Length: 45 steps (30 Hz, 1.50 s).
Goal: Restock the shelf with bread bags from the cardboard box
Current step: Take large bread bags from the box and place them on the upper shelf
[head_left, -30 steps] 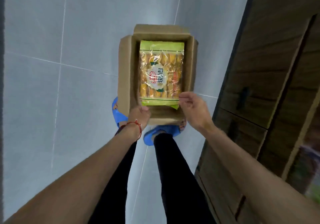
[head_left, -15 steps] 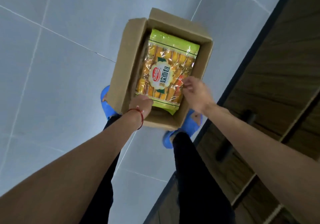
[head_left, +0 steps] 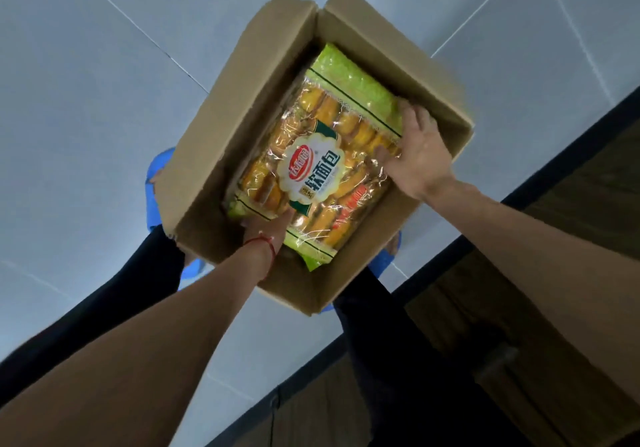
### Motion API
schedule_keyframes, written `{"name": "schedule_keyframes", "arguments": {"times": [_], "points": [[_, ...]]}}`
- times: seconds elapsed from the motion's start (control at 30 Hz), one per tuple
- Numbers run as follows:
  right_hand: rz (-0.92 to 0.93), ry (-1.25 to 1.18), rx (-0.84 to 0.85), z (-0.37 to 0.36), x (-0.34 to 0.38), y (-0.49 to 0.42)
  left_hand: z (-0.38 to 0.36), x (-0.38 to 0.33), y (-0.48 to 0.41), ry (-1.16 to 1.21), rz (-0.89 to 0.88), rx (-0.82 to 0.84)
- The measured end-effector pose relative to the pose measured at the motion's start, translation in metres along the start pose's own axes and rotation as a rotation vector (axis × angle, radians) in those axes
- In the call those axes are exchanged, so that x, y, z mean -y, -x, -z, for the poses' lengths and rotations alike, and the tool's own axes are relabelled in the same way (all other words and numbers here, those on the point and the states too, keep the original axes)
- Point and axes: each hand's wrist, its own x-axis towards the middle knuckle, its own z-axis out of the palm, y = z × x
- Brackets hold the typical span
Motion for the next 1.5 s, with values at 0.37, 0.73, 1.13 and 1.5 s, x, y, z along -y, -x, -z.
{"name": "schedule_keyframes", "arguments": {"times": [0.37, 0.73, 1.13, 1.5], "points": [[-0.042, 0.004, 0.221, 0.008, 0.006, -0.057, -0.009, 0.023, -0.02, 0.452, -0.069, 0.018], [-0.209, -0.229, 0.24, 0.051, 0.037, 0.014, 0.051, -0.003, 0.077, 0.41, -0.153, -0.062], [-0.331, -0.404, 0.045, 0.123, 0.123, 0.143, 0.177, -0.017, 0.201, 0.387, -0.249, 0.03], [-0.289, -0.711, -0.128, 0.174, 0.261, 0.266, 0.367, -0.037, 0.305, 0.281, -0.703, 0.119]]}}
